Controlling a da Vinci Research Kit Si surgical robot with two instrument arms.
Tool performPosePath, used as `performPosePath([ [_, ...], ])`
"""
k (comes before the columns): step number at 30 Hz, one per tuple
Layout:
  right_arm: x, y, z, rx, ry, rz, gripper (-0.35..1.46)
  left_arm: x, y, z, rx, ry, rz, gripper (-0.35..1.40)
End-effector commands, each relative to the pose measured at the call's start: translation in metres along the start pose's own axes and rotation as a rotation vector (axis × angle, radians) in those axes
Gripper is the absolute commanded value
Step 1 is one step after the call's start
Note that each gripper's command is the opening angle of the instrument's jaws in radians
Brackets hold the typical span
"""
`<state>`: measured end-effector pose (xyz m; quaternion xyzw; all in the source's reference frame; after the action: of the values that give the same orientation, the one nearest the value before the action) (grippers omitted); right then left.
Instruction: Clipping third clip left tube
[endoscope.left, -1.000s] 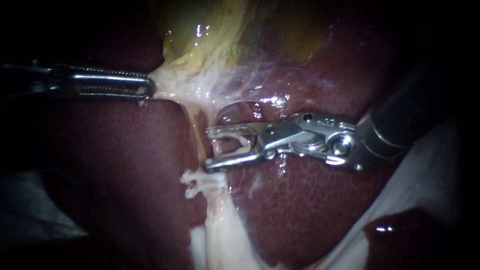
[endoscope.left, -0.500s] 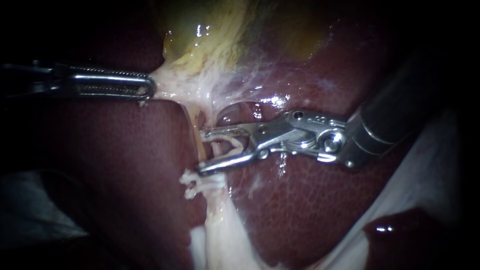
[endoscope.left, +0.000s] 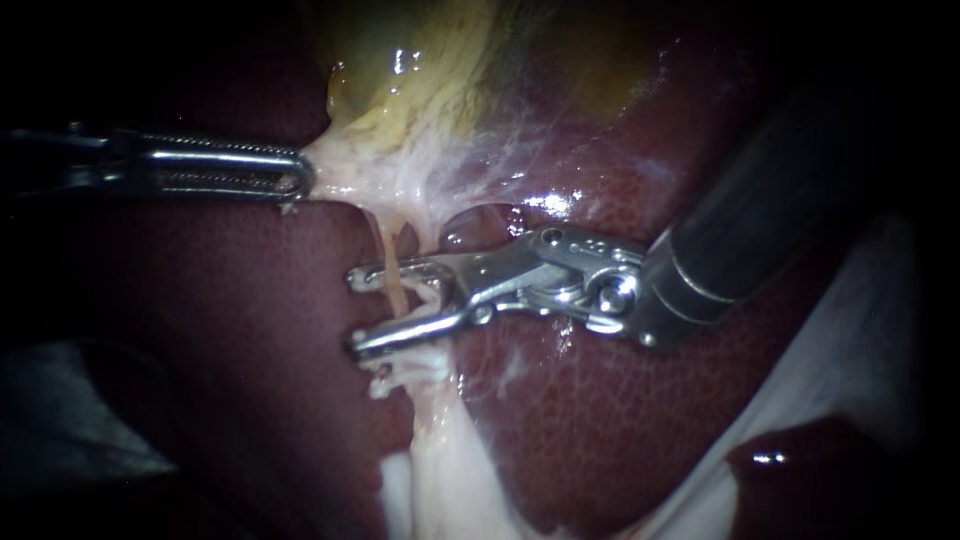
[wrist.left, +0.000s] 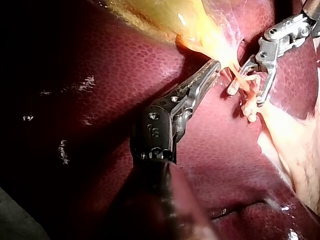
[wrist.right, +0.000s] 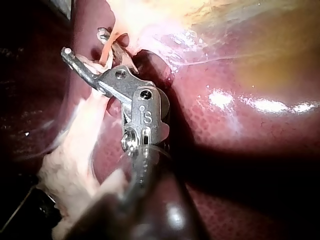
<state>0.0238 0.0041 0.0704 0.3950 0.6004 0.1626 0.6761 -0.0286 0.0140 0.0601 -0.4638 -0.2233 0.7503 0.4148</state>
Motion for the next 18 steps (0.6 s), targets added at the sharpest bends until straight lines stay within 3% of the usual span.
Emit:
performPosePath([
  [1, 0.0001, 0.0000, 0.0001, 0.000, 0.008, -0.001, 0.48, 0.0000, 0.0000, 0.0000, -0.001, 0.000, 0.000, -0.35],
  [8, 0.0021, -0.0008, -0.0002, -0.001, 0.021, 0.009, 0.48, 0.0000, -0.0001, 0.0000, -0.001, 0.000, 0.000, -0.35],
  [18, 0.0046, -0.0032, -0.0003, 0.015, 0.035, 0.018, 0.46, 0.0000, -0.0001, 0.0000, -0.001, 0.000, 0.000, -0.35],
])
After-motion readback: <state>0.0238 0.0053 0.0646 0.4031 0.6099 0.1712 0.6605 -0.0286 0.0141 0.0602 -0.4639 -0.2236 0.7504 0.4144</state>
